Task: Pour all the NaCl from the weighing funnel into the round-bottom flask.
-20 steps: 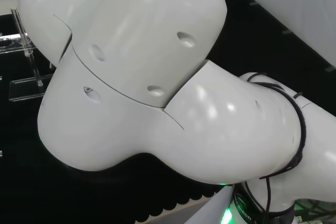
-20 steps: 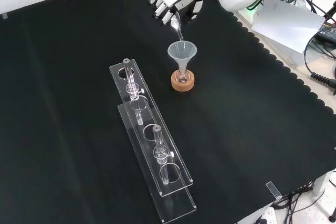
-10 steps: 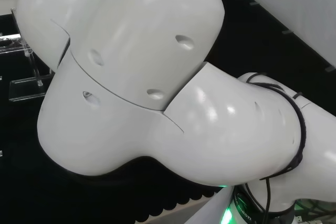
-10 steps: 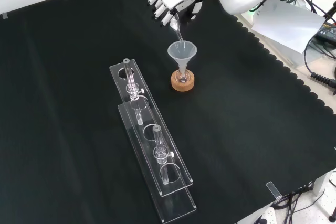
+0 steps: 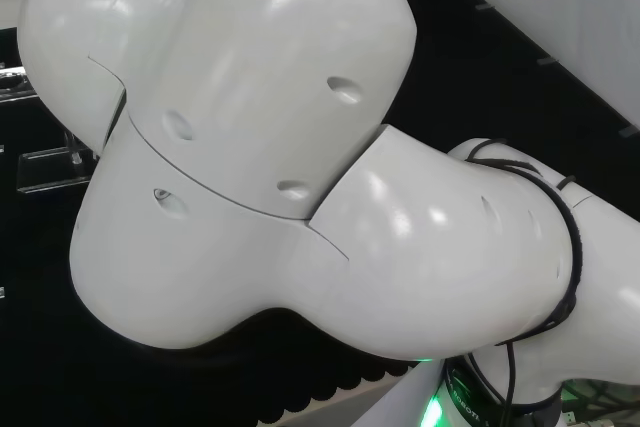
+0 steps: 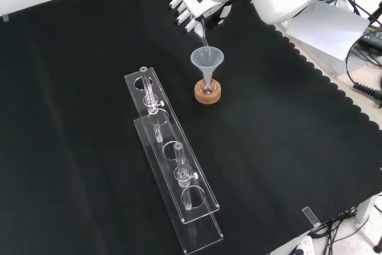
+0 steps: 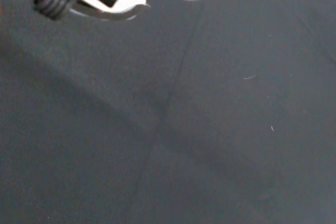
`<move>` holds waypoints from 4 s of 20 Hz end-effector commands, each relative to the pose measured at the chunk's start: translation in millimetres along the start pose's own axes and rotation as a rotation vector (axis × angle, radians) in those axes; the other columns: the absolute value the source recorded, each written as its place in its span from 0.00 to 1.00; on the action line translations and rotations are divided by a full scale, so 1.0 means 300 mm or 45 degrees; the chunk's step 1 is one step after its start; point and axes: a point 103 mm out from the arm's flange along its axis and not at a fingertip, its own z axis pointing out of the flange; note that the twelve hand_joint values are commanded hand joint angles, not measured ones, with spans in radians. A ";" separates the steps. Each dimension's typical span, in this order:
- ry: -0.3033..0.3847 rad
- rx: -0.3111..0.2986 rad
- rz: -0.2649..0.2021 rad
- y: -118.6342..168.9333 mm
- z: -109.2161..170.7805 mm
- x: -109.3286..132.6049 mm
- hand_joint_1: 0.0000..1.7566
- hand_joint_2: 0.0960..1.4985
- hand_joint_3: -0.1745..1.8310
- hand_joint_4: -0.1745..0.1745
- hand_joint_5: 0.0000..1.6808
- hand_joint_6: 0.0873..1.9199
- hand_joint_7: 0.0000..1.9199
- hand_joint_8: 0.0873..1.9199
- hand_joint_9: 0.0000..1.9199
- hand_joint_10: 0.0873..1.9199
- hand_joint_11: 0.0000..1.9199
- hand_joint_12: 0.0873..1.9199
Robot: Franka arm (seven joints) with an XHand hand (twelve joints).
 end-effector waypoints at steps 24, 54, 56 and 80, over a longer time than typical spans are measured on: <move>-0.162 0.016 0.004 0.000 -0.047 0.025 0.61 0.39 0.52 1.00 0.65 0.54 0.37 0.30 0.55 0.17 0.39 0.57; -0.264 0.002 0.008 -0.004 -0.067 0.041 0.61 0.39 0.52 1.00 0.65 0.55 0.37 0.30 0.54 0.17 0.40 0.57; -0.270 0.002 0.009 -0.005 -0.067 0.040 0.61 0.39 0.52 1.00 0.65 0.55 0.37 0.30 0.54 0.17 0.40 0.57; -0.391 -0.003 0.010 -0.002 -0.090 0.050 0.61 0.40 0.52 1.00 0.65 0.55 0.37 0.30 0.54 0.17 0.40 0.57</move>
